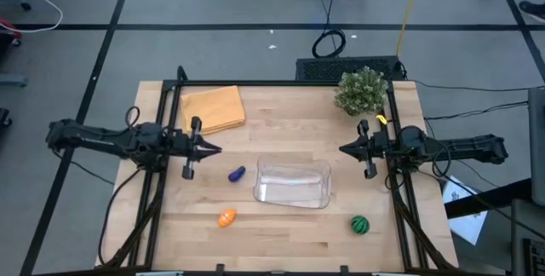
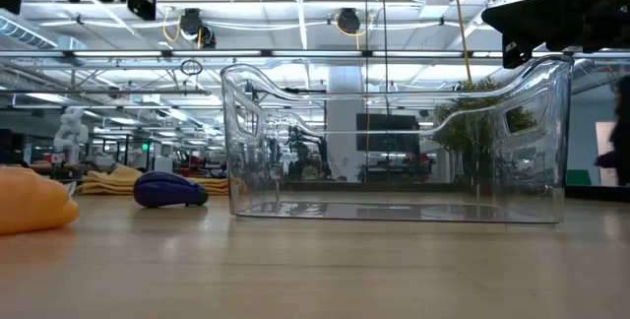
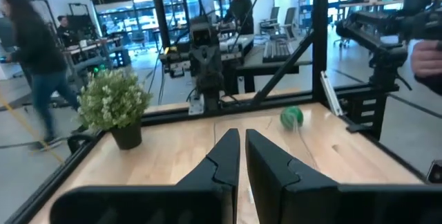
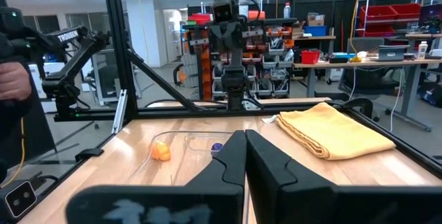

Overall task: Pick and placing Produce into tupperware
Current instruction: Put the purple eggplant into the transparent bin

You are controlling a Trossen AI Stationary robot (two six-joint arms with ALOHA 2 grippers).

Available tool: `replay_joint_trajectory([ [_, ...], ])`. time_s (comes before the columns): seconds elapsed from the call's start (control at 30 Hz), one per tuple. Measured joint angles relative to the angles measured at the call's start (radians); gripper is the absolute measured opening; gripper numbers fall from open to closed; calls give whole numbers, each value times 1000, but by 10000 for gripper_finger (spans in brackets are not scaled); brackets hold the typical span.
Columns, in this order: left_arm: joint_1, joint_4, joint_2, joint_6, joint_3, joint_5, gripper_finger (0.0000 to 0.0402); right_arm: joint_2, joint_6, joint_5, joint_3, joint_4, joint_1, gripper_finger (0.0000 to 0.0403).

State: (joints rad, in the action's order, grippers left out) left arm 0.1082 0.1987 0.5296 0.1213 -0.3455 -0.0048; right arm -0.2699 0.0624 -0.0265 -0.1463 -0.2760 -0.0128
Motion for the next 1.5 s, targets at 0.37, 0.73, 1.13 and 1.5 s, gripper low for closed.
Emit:
replay_joint_trajectory([
  [0.37,6,-95,165,39,-168,-4,30,0,2,0,0,0,0,0],
  [0.73,-4,-72,266,46,-237,-59,30,0,4,0,0,0,0,0],
  [1.13,-69,-68,325,54,-359,-22,30,0,4,0,0,-3,0,0],
  [1.5,-167,-38,418,22,-395,57,30,0,4,0,0,-3,0,0],
])
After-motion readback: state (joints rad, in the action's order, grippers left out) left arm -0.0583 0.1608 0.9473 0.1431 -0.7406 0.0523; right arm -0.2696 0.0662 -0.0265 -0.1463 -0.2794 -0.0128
